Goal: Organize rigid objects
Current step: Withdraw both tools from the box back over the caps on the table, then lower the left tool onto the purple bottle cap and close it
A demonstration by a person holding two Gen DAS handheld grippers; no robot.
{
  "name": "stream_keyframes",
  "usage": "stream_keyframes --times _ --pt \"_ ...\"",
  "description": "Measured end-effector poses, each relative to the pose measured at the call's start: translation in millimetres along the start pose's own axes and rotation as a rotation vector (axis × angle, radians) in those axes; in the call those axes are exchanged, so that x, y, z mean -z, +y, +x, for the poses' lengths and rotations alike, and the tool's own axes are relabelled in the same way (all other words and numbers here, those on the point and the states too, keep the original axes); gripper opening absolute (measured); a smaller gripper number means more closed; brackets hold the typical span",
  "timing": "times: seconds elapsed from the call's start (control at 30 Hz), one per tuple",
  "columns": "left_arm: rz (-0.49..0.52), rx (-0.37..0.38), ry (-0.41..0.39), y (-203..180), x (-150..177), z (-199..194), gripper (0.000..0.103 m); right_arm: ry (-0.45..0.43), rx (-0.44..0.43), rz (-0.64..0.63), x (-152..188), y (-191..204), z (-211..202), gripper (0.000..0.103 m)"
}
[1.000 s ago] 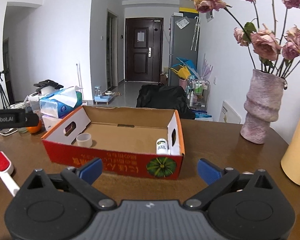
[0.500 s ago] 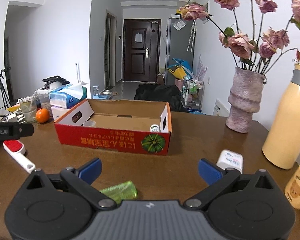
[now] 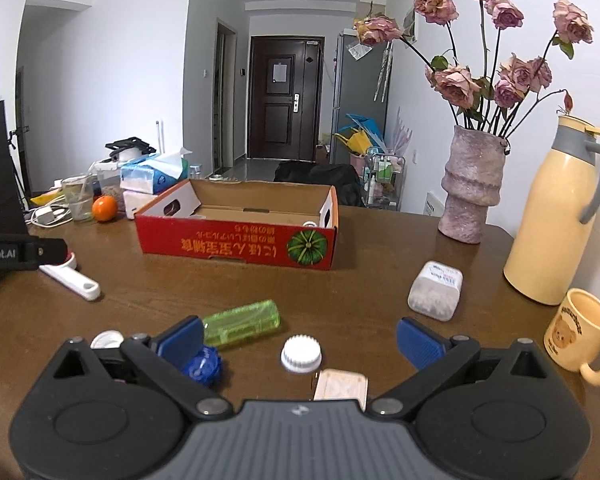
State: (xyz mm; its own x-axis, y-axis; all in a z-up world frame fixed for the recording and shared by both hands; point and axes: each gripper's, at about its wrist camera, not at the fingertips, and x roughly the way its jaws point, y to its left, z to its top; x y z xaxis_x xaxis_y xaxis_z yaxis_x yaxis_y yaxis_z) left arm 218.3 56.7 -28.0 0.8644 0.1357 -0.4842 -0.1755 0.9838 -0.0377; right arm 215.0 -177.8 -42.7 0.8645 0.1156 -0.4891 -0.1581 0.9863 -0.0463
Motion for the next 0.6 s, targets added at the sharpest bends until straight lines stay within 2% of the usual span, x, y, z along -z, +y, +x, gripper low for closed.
stream_keyframes --times 0.37,0.6 --pt "0.004 0.012 0.02 10.7 28.6 -30.7 0.103 0.009 -0.004 -0.003 28.2 5.5 -32.4 0.103" --pt "0.013 0.025 0.051 12.6 42.8 -36.1 0.103 0.007 -0.002 0.007 36.9 2.2 -44.1 0.103"
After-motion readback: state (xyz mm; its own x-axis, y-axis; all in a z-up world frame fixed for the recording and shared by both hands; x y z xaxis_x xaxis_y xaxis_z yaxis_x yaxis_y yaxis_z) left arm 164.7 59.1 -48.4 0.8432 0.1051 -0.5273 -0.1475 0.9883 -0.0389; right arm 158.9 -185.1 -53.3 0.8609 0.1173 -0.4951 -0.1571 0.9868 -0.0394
